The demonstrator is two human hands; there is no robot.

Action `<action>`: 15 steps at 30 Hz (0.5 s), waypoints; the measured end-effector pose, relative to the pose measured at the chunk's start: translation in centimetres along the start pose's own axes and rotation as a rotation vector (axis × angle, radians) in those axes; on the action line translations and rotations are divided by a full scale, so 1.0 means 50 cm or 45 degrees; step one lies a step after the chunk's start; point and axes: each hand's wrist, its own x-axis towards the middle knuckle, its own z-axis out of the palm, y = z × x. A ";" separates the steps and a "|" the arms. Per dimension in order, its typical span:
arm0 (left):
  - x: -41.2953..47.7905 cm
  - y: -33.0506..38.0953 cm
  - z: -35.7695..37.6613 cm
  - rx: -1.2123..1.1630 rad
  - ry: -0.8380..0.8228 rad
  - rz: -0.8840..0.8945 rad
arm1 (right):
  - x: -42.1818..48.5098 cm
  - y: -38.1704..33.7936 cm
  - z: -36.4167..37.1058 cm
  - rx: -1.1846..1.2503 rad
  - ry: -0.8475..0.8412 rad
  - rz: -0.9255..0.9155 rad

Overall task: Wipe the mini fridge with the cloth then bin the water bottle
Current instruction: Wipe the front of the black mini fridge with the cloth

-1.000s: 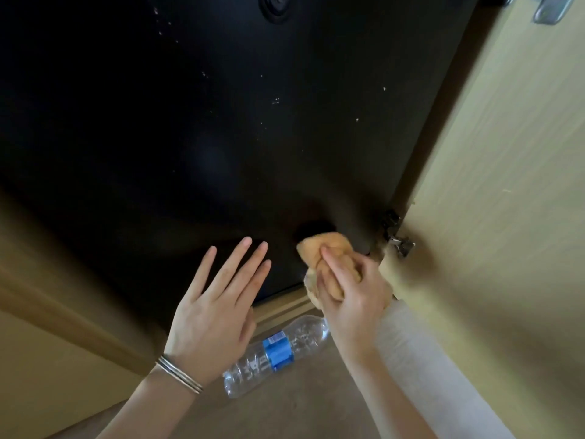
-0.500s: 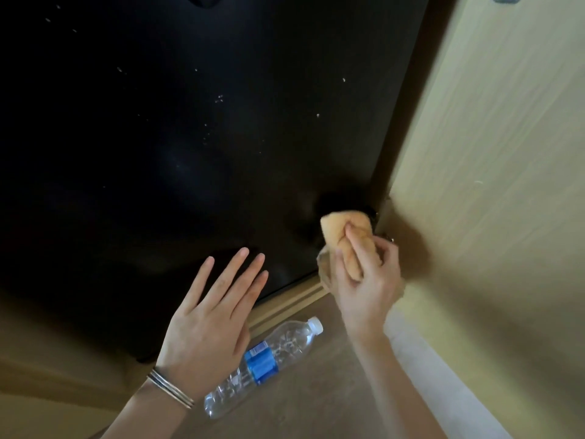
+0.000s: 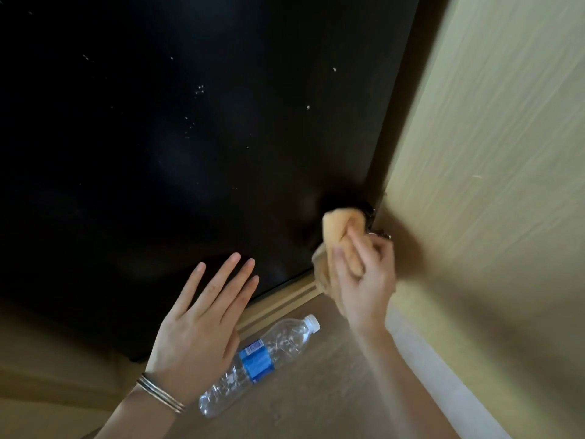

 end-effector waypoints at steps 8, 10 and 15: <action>-0.144 -0.029 -0.028 0.013 -0.064 -0.288 | -0.068 -0.152 0.082 0.094 0.001 -0.064; -0.181 -0.043 -0.035 0.048 -0.095 -0.337 | -0.121 -0.152 0.095 0.025 -0.188 -0.294; -0.232 -0.060 -0.050 0.089 -0.105 -0.440 | -0.119 -0.094 0.090 -0.011 -0.148 -0.175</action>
